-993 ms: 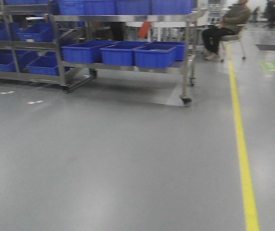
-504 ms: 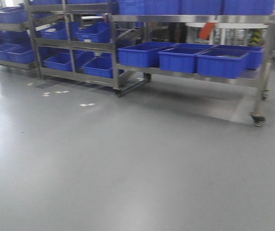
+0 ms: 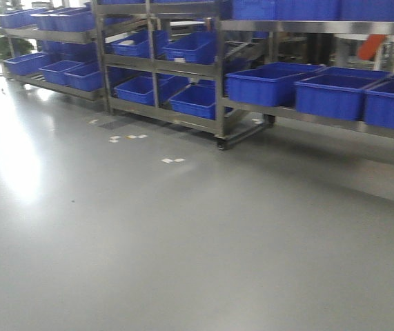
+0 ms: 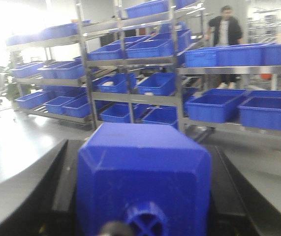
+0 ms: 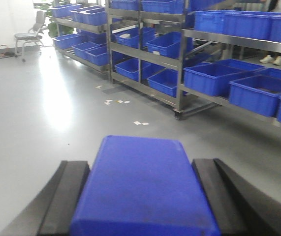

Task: Pick and sort blue part to right shelf
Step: 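Drive the base to the rack of blue bins holding both parts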

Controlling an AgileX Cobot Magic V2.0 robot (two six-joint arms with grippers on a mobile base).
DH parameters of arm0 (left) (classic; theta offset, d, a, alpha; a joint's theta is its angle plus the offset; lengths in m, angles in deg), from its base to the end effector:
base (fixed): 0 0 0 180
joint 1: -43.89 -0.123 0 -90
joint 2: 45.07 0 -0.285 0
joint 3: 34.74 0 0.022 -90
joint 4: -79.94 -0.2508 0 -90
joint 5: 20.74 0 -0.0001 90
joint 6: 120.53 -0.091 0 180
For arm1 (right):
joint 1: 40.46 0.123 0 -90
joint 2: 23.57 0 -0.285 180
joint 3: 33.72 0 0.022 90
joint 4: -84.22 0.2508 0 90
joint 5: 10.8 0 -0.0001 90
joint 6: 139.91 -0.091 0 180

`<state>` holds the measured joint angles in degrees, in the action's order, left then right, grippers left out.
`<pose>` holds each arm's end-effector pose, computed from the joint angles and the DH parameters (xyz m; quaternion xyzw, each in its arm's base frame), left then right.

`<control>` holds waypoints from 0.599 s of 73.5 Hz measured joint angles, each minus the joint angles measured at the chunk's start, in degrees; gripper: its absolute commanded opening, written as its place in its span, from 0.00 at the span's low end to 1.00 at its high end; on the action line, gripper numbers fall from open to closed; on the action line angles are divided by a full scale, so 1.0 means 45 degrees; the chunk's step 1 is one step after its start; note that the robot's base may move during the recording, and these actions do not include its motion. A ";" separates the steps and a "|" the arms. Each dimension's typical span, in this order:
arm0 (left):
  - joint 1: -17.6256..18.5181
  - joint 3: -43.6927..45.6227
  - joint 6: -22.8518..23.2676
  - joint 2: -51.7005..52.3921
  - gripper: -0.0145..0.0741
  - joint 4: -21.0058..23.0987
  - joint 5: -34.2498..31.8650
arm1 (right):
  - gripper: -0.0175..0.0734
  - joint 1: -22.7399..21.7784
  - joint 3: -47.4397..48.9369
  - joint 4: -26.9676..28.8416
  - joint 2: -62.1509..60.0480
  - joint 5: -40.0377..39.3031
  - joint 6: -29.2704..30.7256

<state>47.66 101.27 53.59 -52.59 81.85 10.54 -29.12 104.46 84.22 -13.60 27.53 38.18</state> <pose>-0.0097 -0.0009 0.3450 0.0527 0.6591 -0.0026 0.7502 -0.0061 -0.0012 0.3445 -0.0582 0.7055 0.0815 0.7016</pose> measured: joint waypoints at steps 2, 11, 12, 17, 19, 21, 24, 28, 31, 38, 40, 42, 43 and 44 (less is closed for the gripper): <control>0.0000 0.0000 0.0000 0.0000 0.52 0.0000 0.0000 | 0.43 0.0000 0.0000 0.0000 0.0000 0.0000 0.0000; 0.0000 0.0000 0.0000 0.0000 0.52 0.0000 0.0000 | 0.43 0.0000 0.0000 0.0000 0.0000 0.0000 0.0000; 0.0000 0.0000 0.0000 0.0000 0.52 0.0000 0.0000 | 0.43 0.0000 0.0000 0.0000 0.0000 0.0000 0.0000; 0.0000 0.0000 0.0000 0.0000 0.52 0.0000 0.0000 | 0.43 0.0000 0.0000 0.0000 0.0000 0.0000 0.0000; 0.0000 0.0000 0.0000 0.0000 0.52 0.0000 0.0000 | 0.43 0.0000 0.0000 0.0000 0.0000 0.0000 0.0000; 0.0000 0.0000 0.0000 0.0000 0.52 0.0000 0.0000 | 0.43 0.0000 0.0000 0.0000 0.0000 0.0000 0.0000; 0.0000 0.0000 0.0000 0.0000 0.52 0.0000 0.0000 | 0.43 0.0000 0.0000 0.0000 0.0000 0.0000 0.0000; 0.0000 0.0000 0.0000 0.0000 0.52 0.0000 0.0000 | 0.43 0.0000 0.0000 0.0000 0.0000 0.0000 0.0000; 0.0000 0.0000 0.0000 0.0000 0.52 0.0000 0.0000 | 0.43 0.0000 0.0000 0.0000 0.0000 0.0000 0.0000; 0.0000 0.0000 0.0000 0.0000 0.52 0.0000 0.0000 | 0.43 0.0000 0.0000 0.0000 0.0000 0.0000 0.0000; 0.0000 0.0000 0.0000 0.0000 0.52 0.0000 0.0000 | 0.43 0.0000 0.0000 0.0000 0.0000 0.0000 0.0000; 0.0000 0.0000 0.0000 0.0000 0.52 0.0000 0.0000 | 0.43 0.0000 0.0000 0.0000 0.0000 0.0000 0.0000; 0.0000 0.0000 0.0000 0.0000 0.52 0.0000 0.0000 | 0.43 0.0000 0.0000 0.0000 0.0000 0.0000 0.0000; 0.0000 0.0000 0.0000 0.0000 0.52 0.0000 0.0000 | 0.43 0.0000 0.0000 0.0000 0.0000 0.0000 0.0000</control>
<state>47.66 101.27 53.59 -52.59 81.85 10.54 -29.12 104.46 84.22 -13.60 27.53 38.18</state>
